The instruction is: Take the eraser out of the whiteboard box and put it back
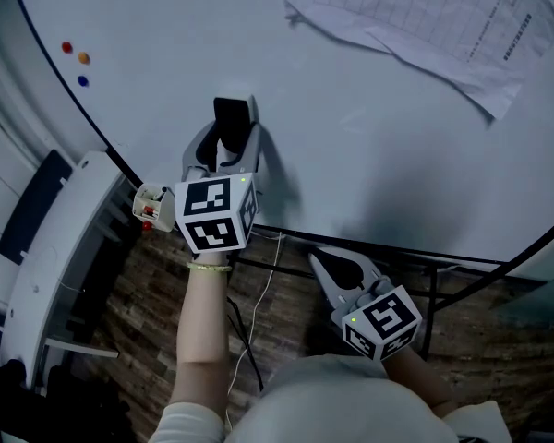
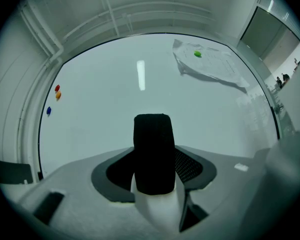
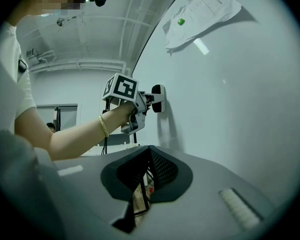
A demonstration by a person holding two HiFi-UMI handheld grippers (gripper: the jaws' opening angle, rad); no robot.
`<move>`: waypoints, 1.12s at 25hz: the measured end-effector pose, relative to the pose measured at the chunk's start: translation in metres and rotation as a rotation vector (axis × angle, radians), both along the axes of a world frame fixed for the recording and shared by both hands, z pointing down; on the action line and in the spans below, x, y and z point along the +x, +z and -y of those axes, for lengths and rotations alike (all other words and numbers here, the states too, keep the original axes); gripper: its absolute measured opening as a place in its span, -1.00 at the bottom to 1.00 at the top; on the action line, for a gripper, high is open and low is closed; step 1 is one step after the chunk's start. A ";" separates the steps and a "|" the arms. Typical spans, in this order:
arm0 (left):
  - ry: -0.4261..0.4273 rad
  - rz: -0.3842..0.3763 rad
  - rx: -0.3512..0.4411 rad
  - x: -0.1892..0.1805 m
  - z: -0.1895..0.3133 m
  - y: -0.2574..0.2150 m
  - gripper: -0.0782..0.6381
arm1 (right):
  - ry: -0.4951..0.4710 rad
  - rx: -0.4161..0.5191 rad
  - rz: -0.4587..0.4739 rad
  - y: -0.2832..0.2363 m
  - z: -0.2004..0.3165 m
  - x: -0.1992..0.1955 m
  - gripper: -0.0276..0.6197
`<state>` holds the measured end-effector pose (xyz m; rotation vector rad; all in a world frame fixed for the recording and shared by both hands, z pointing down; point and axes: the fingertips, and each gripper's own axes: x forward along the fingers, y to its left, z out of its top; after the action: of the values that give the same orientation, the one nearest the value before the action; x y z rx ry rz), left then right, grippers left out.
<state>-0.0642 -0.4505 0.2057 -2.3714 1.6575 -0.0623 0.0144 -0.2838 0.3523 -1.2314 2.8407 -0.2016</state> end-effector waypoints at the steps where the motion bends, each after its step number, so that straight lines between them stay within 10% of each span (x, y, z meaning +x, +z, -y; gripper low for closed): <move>1: 0.000 -0.001 0.001 0.000 0.000 0.000 -0.13 | 0.001 -0.001 -0.001 0.000 0.000 0.000 -0.90; 28: -0.008 -0.019 0.001 -0.013 -0.031 0.015 -0.13 | 0.010 -0.011 -0.010 0.004 -0.013 -0.005 -0.90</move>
<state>-0.0768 -0.4191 0.2209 -2.3720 1.6759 -0.0402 0.0096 -0.2707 0.3560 -1.2525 2.8448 -0.2119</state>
